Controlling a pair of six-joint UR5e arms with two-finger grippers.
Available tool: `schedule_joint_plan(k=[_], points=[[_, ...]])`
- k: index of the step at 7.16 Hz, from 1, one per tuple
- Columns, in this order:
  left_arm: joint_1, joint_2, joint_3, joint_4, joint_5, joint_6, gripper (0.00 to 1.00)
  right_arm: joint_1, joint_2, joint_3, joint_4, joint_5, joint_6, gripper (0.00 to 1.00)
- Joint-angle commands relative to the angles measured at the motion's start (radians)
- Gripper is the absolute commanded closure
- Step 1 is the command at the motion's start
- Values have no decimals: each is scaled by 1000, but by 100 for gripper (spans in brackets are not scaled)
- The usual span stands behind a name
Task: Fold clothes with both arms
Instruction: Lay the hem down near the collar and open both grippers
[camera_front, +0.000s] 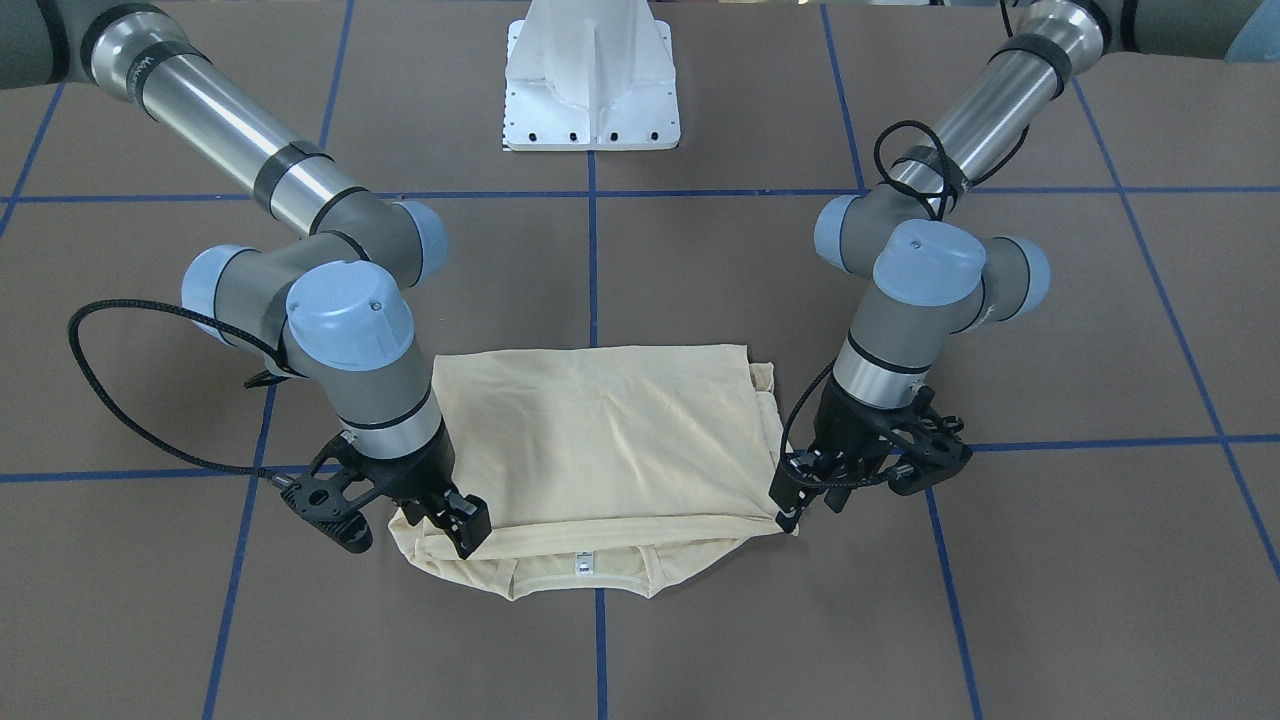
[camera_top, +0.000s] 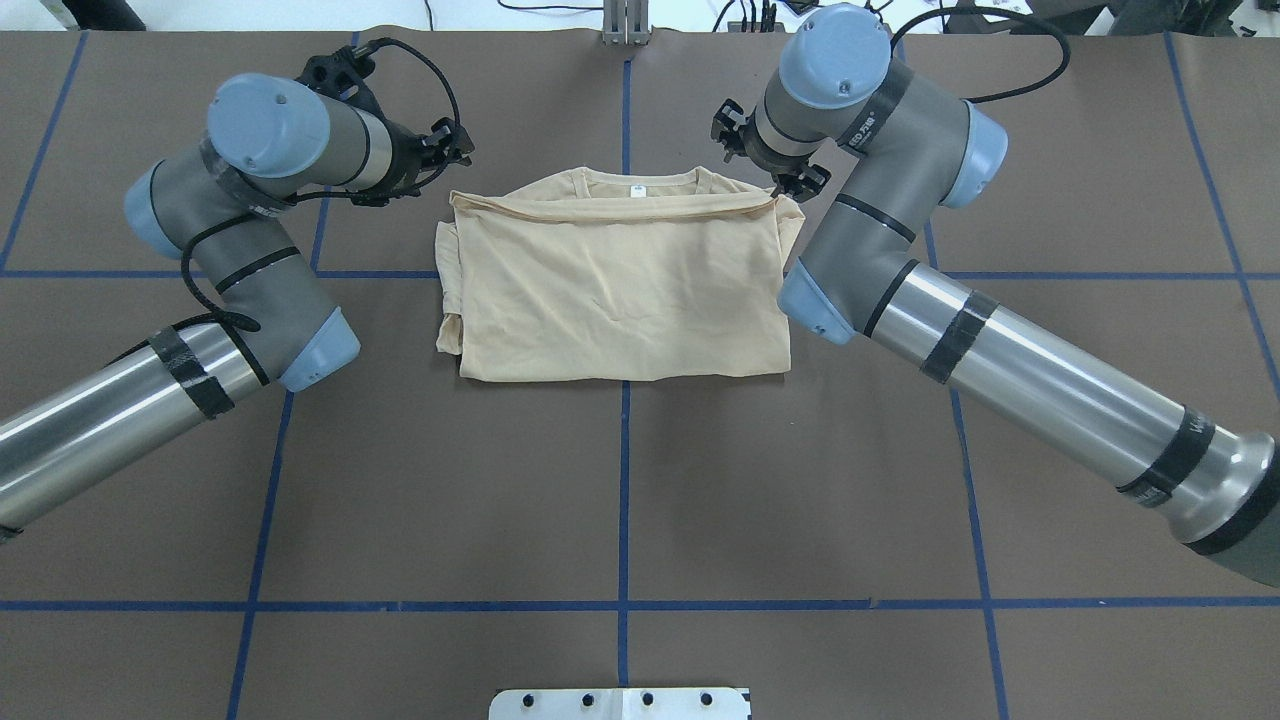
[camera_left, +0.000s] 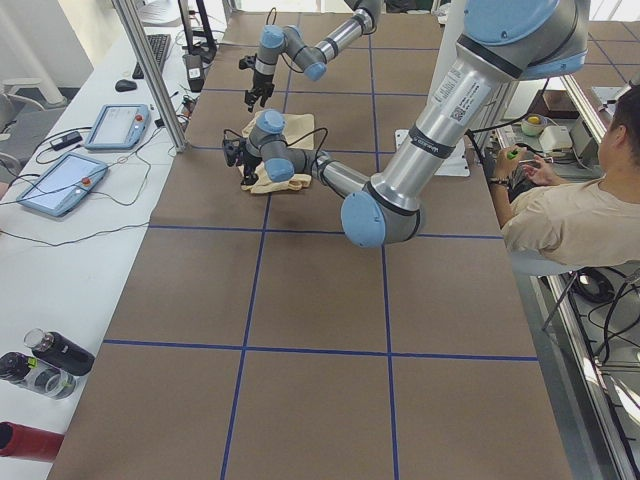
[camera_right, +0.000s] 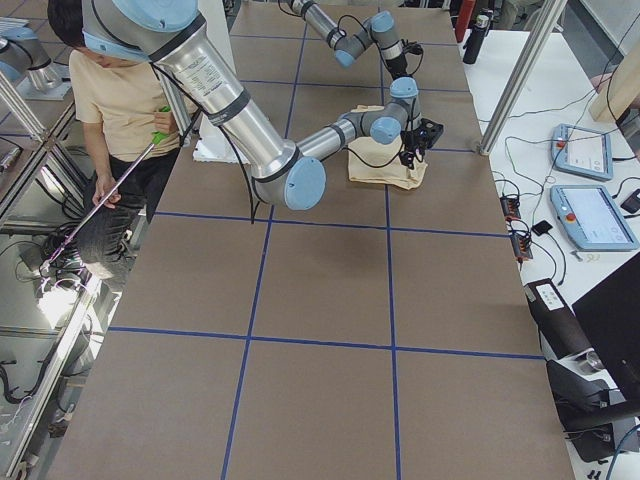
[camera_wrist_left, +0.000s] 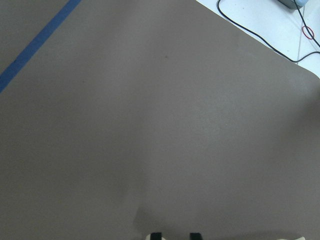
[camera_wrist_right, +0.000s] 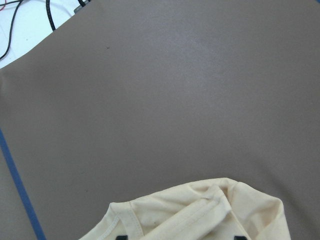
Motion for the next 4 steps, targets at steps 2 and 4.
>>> schedule_joint_plan(k=[2,4], points=[[-3,100,-237,9,-19,-6,0,-7,-280,396,6,0,40,12],[-7,132,-308,-6,-25,-11,0,-48,-359,484,16,-1,126,1]])
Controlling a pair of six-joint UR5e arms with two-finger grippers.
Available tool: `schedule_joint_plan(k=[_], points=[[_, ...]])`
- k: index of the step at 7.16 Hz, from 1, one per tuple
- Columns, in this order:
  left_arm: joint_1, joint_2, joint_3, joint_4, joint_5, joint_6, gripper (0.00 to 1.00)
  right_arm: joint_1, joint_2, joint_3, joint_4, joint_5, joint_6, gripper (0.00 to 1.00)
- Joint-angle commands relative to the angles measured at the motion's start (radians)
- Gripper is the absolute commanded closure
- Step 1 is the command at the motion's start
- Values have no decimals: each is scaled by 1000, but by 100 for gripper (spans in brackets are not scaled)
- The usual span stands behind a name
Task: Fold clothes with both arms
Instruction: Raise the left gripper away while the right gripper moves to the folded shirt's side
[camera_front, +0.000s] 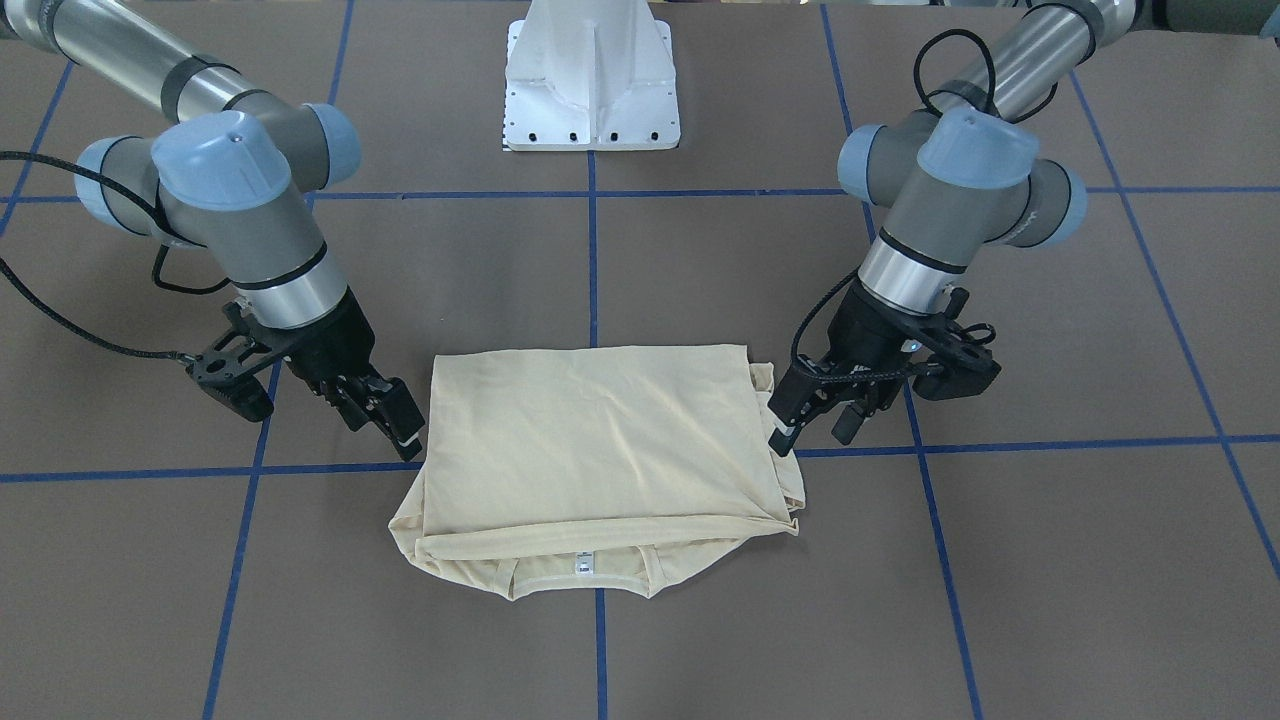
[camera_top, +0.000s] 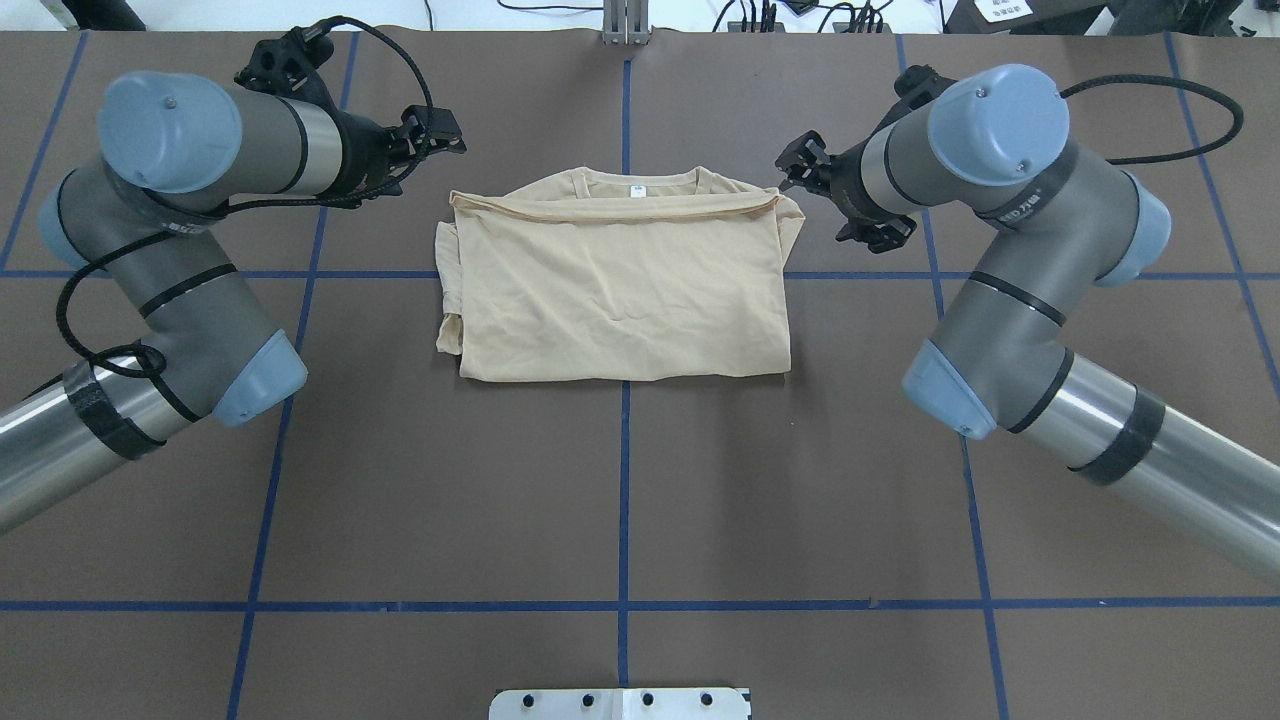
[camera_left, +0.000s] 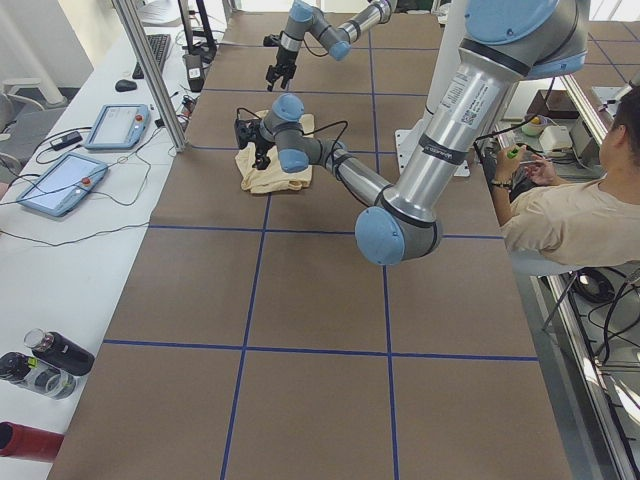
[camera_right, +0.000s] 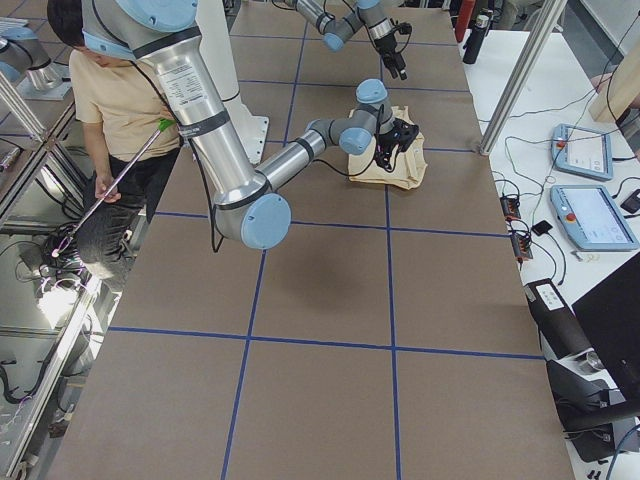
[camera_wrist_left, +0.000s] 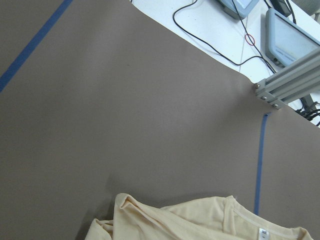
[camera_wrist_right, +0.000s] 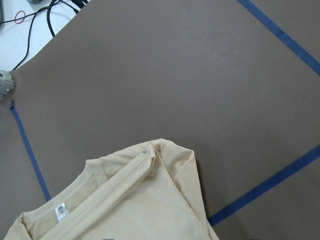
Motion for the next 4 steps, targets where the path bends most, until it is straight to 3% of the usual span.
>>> schedule_joint_plan(k=[1,4], points=[[-2,19,-71,-6,2,-3,0,-57,-66,73,5,-8,95,1],[1,71,-156,-3,11,-4,0,-163,-130,125,5,-143,395,2]])
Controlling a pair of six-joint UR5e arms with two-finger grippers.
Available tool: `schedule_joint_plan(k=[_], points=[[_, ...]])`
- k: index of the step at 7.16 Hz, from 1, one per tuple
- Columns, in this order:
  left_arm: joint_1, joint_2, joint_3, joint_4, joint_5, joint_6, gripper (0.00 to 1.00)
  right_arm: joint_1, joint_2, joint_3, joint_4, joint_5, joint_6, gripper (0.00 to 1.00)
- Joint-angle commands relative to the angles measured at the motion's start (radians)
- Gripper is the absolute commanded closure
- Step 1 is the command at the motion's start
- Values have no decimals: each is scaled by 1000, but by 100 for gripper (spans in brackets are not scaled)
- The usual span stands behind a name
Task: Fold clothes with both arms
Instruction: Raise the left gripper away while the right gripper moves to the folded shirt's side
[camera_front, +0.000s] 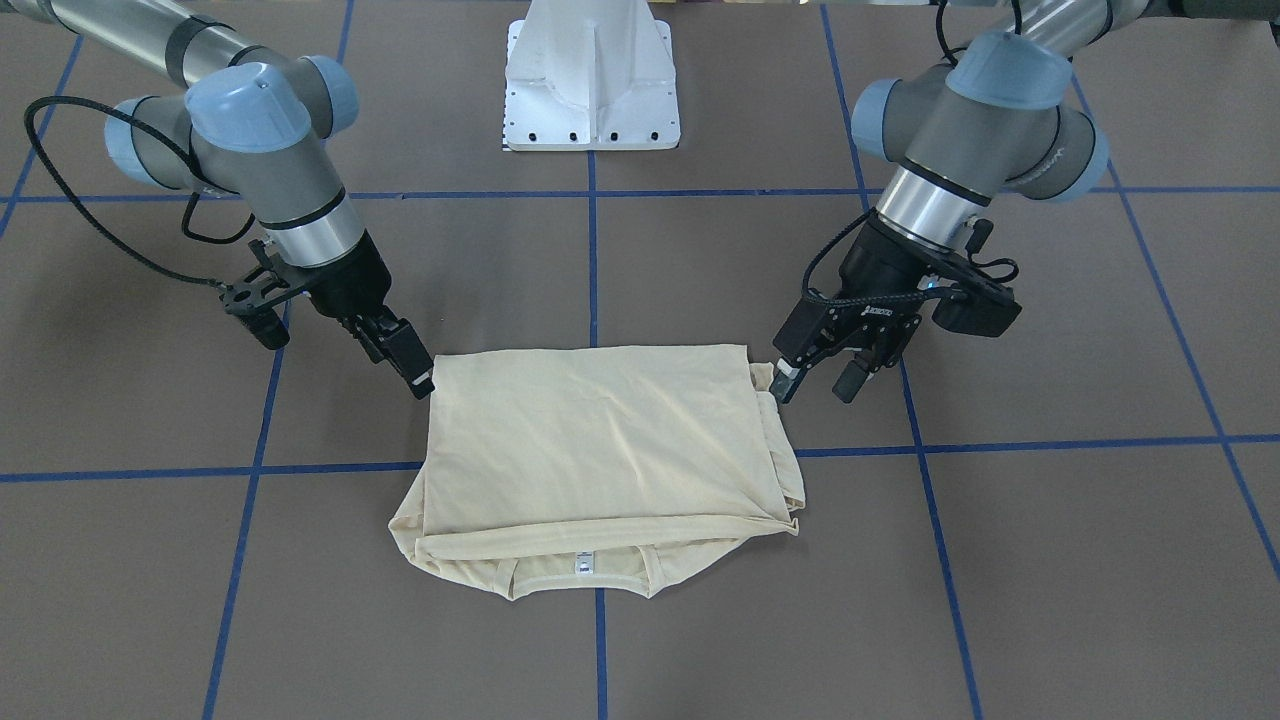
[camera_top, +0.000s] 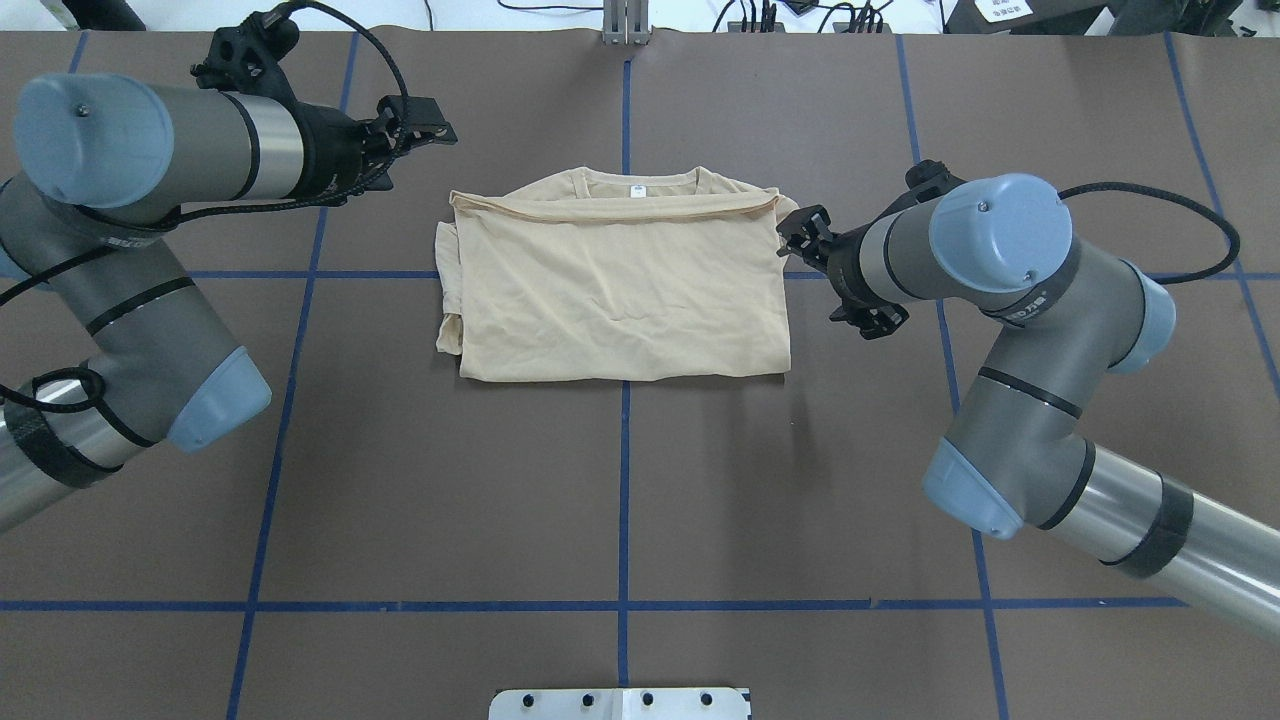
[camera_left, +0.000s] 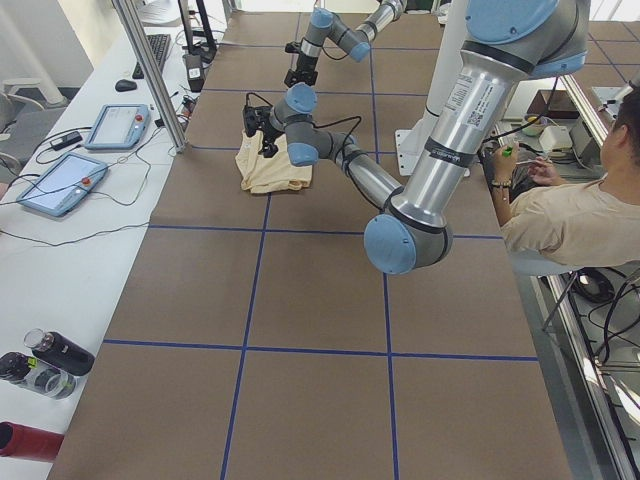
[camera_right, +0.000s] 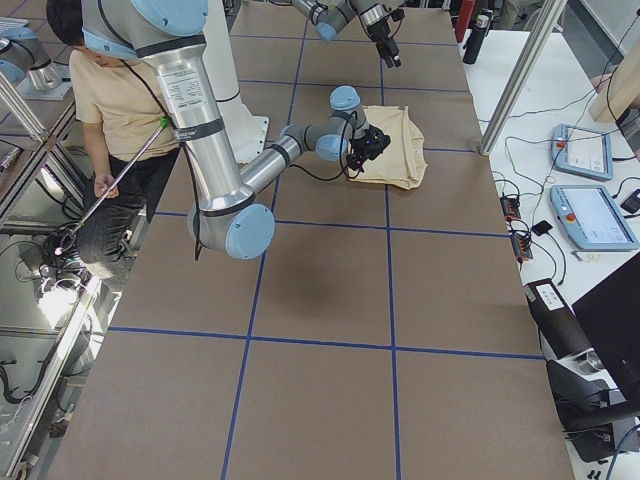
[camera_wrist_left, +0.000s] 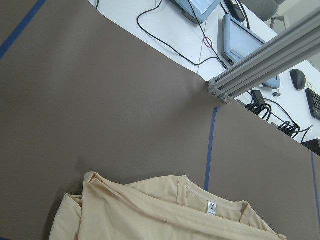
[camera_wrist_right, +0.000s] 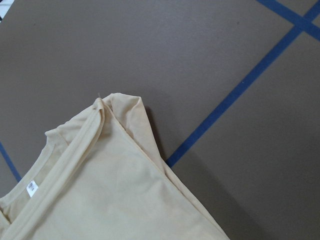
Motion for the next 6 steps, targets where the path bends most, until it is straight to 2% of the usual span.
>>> schedule_joint_plan(k=[1,2,4,5,6], points=[[5,4,-21,6,33,2,0,-100,-51,25,0,-115,177,2],[5,1,-23,6,58,2,0,-152,-52,22,-1,-203,187,5],[5,3,-23,8,59,2,0,-190,-52,11,-1,-213,187,9],[5,9,-23,8,61,5,0,-200,-46,4,-1,-213,185,18],[6,21,-23,8,65,6,0,-200,-39,-4,-1,-213,173,21]])
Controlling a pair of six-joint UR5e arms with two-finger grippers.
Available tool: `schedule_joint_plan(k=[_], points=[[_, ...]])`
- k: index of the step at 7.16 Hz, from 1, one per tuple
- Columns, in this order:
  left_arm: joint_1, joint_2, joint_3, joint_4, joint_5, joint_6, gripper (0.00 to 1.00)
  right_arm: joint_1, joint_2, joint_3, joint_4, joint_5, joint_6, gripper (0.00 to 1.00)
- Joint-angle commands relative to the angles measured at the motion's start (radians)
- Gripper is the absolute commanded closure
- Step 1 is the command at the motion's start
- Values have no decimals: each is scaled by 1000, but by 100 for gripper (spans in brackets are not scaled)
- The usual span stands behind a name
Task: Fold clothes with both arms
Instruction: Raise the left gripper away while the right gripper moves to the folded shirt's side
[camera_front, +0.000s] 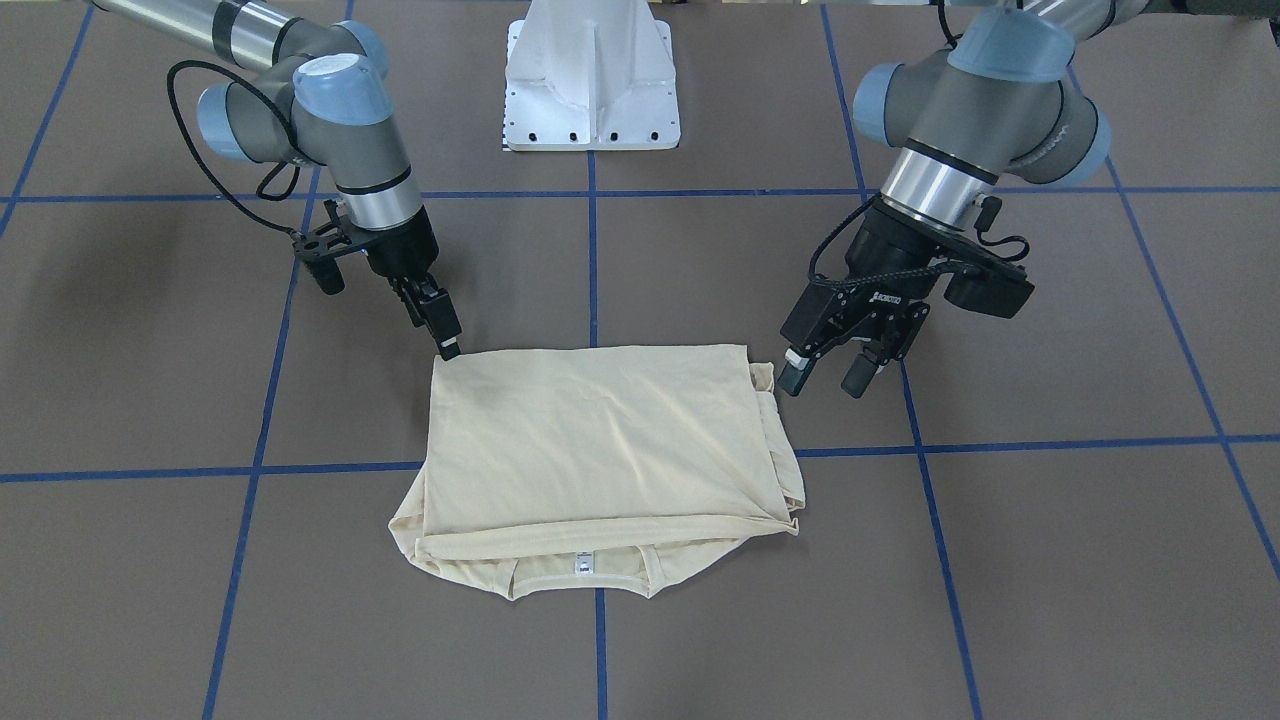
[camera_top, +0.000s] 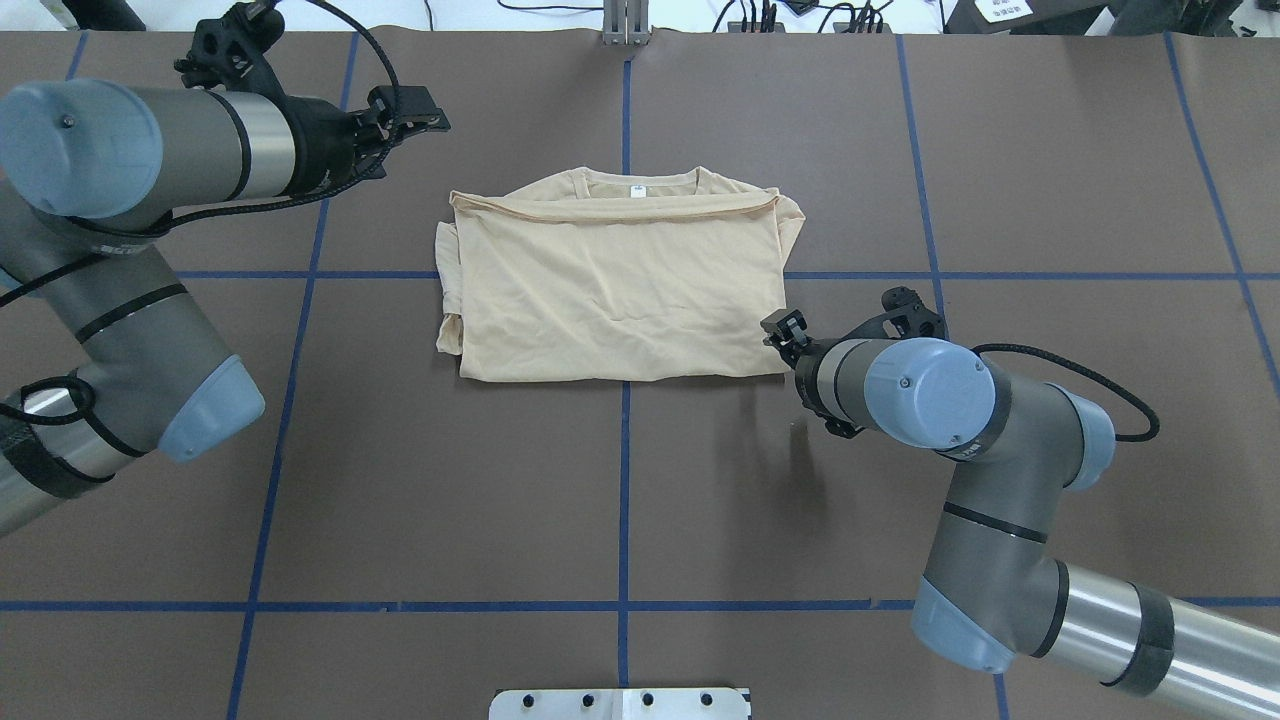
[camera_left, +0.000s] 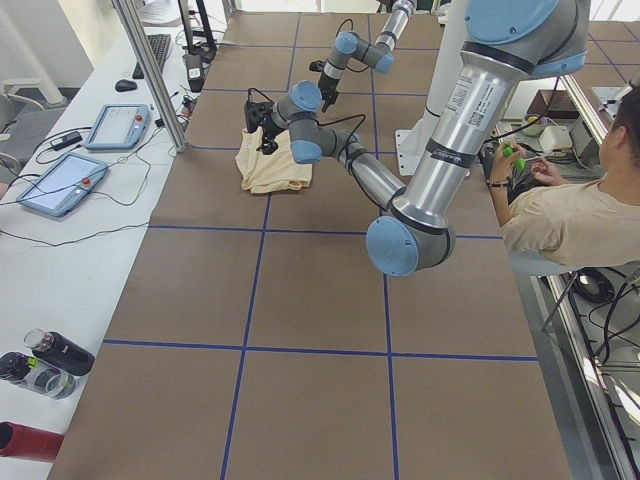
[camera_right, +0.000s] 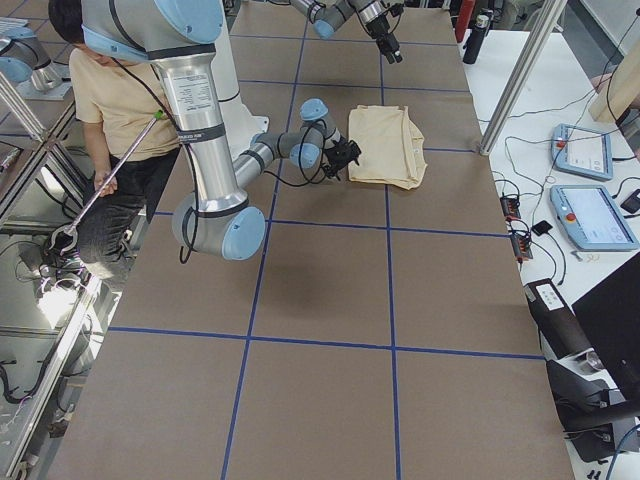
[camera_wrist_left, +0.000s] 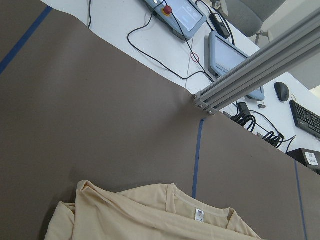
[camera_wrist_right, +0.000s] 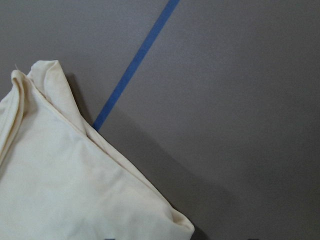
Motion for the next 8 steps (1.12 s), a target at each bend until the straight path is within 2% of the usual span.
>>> schedule_joint_plan(k=[1,3,5,6,8], points=[[3,11,0,0,15,4,0,-4,14,-11,0,-4,-10,24],[1,13,1,0,17,5,0,7,19,-15,-3,-4,-10,28],[1,18,1,0,18,5,0,13,20,-38,-2,-5,-13,27],[3,18,1,0,27,5,0,13,44,-57,-2,-5,-11,21],[3,19,1,2,29,5,0,13,63,-89,-2,-5,-13,23]])
